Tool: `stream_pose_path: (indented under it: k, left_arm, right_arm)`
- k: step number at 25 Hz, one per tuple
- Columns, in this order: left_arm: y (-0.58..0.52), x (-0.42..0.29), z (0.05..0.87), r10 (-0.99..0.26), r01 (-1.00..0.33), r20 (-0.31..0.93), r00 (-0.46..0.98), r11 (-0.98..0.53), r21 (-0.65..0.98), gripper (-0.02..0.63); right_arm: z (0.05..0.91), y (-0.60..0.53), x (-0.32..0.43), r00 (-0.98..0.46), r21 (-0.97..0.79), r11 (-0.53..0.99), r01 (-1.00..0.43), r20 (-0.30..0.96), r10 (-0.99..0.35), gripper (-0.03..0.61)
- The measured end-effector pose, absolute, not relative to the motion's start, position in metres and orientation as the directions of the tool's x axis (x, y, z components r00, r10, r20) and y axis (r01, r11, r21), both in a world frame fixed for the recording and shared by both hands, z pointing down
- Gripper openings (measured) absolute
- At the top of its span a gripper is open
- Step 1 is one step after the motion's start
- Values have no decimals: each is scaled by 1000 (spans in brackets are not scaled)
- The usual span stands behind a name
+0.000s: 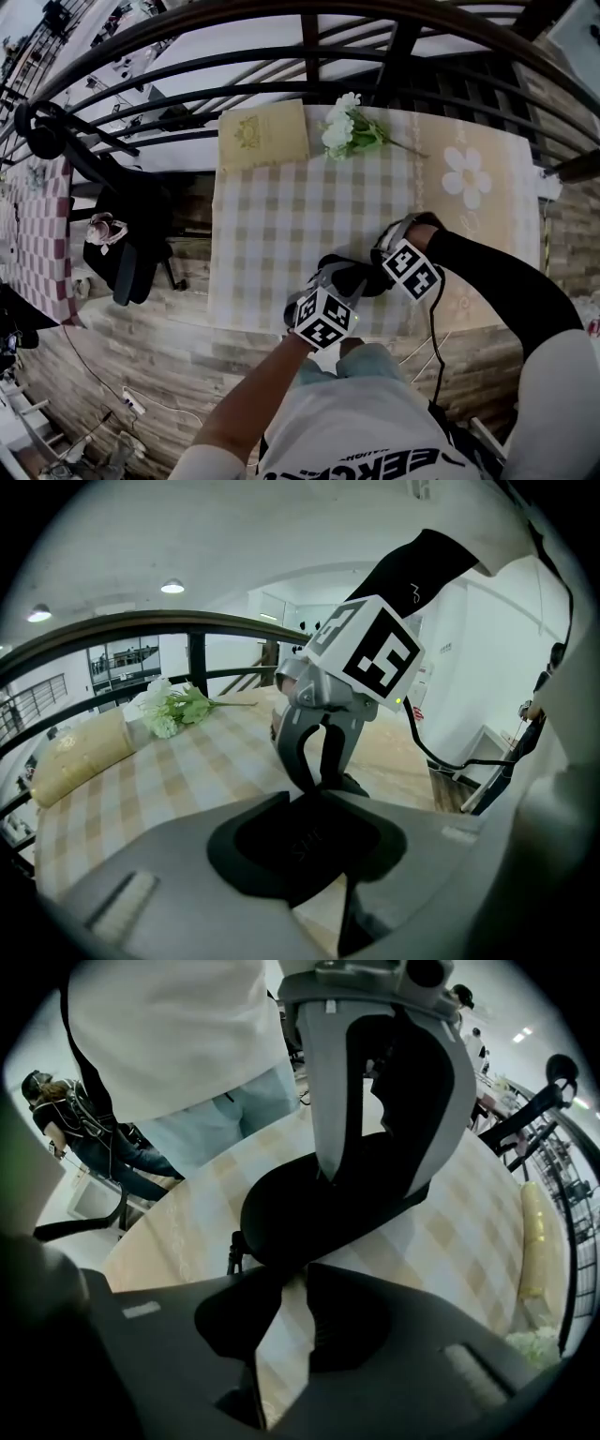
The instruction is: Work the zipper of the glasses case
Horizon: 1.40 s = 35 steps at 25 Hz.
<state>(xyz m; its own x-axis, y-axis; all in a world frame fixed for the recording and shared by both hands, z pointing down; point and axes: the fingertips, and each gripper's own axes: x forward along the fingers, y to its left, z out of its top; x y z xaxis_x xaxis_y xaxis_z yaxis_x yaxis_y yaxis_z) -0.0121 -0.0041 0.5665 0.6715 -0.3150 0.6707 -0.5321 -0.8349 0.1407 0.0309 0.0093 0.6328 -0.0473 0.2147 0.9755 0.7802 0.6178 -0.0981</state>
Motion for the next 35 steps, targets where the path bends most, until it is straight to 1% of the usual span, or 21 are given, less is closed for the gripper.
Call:
stream_pose_path:
  k: [1, 2, 5, 7, 9, 14, 19, 26, 30, 35]
  left_arm:
    - [-4, -13, 566, -314, -532, 668, 674, -834, 146, 104]
    - [-4, -13, 566, -312, -533, 665, 678, -832, 152, 106]
    - [-4, -13, 565, -306, -531, 662, 684, -831, 165, 106]
    - [-4, -13, 565, -301, -528, 664, 685, -832, 168, 106]
    - [-5, -14, 567, -300, -529, 665, 684, -832, 168, 104]
    - [-5, -13, 567, -294, -530, 668, 683, -830, 177, 104]
    - [-5, -13, 567, -296, -534, 672, 678, -828, 174, 104]
    - [-5, -13, 567, -295, -538, 677, 674, -825, 175, 104]
    - [-6, -13, 567, -299, -543, 677, 672, -821, 176, 104]
    - [-7, -13, 568, -300, -546, 681, 668, -819, 175, 106]
  right_arm:
    - [632, 10, 32, -55, -90, 621, 779, 976, 210, 74]
    - [632, 10, 34, -68, -79, 631, 772, 976, 206, 61]
    - [629, 9, 35, -113, -58, 681, 730, 973, 203, 49]
    - [629, 9, 37, -120, -53, 698, 714, 973, 197, 47]
    - [630, 8, 39, -116, -48, 698, 715, 976, 185, 32]
    - [627, 12, 45, -113, -23, 692, 722, 982, 151, 31]
    - [624, 16, 49, -123, -22, 734, 678, 982, 143, 31]
    - [619, 19, 59, -79, -6, 729, 684, 993, 82, 31]
    - [618, 27, 60, -108, -16, 791, 611, 989, 103, 31]
    - [610, 28, 62, -125, -9, 844, 536, 988, 91, 31]
